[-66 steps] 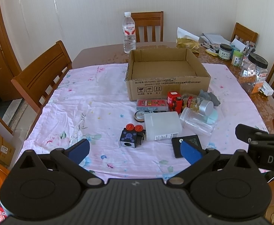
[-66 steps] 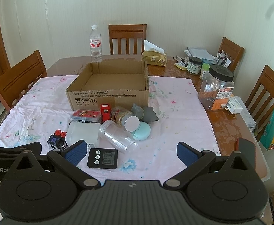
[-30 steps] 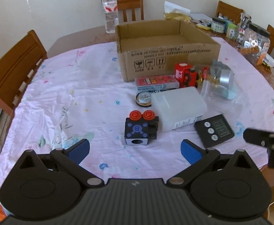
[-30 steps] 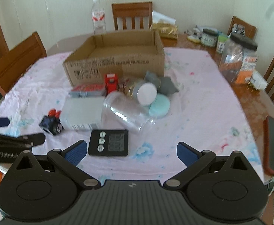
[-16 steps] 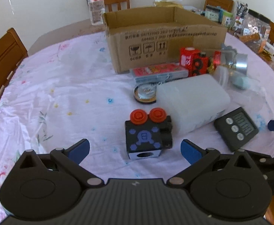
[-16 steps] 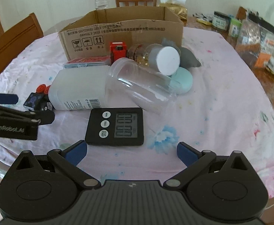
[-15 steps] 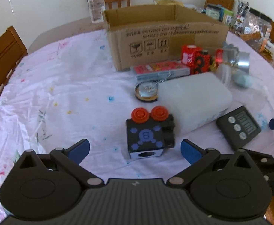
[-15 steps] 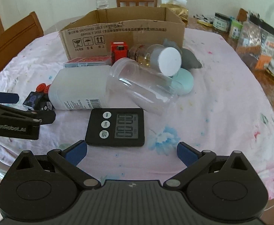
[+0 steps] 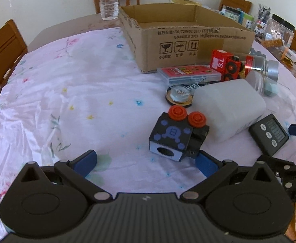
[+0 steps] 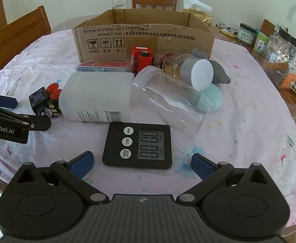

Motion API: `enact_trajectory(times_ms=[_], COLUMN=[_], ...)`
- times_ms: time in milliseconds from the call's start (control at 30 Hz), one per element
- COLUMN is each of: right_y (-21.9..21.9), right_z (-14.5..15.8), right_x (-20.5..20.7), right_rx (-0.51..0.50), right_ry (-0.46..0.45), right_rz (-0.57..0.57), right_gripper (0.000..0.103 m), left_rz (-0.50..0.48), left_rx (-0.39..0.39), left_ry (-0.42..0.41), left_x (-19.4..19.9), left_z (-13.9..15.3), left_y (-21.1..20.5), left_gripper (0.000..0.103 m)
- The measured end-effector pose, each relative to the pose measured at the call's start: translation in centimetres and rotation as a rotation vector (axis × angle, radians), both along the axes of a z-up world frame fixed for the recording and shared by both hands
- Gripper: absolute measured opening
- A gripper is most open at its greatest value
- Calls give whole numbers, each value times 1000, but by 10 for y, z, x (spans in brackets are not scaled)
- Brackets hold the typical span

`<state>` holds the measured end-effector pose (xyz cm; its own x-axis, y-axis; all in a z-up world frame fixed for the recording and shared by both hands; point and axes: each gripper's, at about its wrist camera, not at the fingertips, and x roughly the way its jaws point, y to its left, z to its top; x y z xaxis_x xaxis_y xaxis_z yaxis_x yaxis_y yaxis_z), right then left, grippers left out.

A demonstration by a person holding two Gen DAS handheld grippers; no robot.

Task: Organize rigid objects
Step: 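Grasp the black fidget cube with the left tool while the right tool grasps the black digital timer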

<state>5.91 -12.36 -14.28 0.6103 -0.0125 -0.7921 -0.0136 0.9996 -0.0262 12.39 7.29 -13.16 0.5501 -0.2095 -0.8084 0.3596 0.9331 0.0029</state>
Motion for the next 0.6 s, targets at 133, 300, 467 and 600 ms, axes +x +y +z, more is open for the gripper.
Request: enact_trajectory(times_ms=[133,300,467,600], right_y=[0,1,4,8], right_z=[-1,-1,-2,-3], right_x=[-2,-3,-2,3], right_rx=[1,0,0,1], right_ry=[-17,-27,-41,-49], right_rz=[-4,-13,-13,7], right_gripper=[103,103,103,103], left_rz=[-55,-153,-215,-273], left_rx=[4,8,-7,-18], left_ry=[6,-19,-18,-32], left_x=[5,4,6,4], left_z=[0,-1,-1,2], left_y=[-3,-14,-21,-22], left_gripper=[103,103,98,84])
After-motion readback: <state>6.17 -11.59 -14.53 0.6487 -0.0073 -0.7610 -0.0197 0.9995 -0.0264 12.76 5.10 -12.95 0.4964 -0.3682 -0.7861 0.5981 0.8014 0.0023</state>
